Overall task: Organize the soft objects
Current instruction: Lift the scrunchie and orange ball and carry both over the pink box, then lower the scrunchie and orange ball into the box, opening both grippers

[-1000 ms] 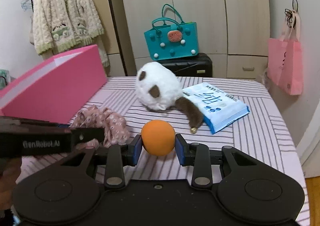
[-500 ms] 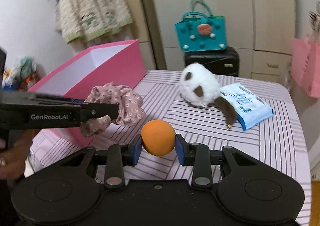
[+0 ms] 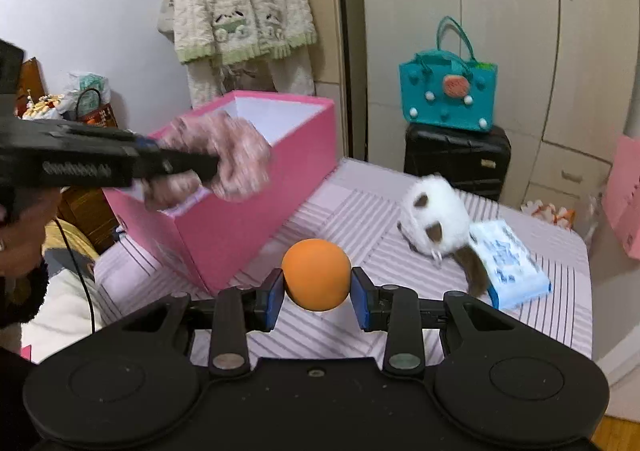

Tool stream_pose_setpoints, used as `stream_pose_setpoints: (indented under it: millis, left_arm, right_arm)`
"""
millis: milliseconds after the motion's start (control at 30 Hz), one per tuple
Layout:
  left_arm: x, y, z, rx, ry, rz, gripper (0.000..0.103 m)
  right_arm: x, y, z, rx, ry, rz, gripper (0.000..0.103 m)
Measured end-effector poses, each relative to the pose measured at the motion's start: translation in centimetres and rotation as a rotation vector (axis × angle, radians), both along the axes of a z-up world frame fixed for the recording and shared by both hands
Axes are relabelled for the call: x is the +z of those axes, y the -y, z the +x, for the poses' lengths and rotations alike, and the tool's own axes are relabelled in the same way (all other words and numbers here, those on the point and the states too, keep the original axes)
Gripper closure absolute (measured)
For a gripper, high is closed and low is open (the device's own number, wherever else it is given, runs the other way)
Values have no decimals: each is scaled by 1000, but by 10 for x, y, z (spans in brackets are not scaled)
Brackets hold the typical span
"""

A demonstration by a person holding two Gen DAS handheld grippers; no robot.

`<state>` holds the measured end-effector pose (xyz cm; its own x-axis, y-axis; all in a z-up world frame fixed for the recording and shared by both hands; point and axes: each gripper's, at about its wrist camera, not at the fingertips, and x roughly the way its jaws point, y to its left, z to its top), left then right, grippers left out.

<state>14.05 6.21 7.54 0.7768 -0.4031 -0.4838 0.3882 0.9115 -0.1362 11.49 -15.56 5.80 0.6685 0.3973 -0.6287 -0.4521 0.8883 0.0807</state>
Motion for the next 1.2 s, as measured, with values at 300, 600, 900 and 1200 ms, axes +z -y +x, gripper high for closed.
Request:
stream_pose_setpoints:
  millis: [300,600,900,1200]
  left_arm:
    - [32,-59,7,124,38,19,83]
    - [11,-85,66,103,-235,111,83]
    - [-30,-80,106,45,-460,201,83]
    - [-52,-100,135,62,-613,201,81]
  right_arm:
    - [25,-24,22,94,56,27,63]
    - [39,-60,66,227,56,24,63]
    - [39,-109,122,335,13,7,63]
    - [18,-144,161,443,-93,-117,63]
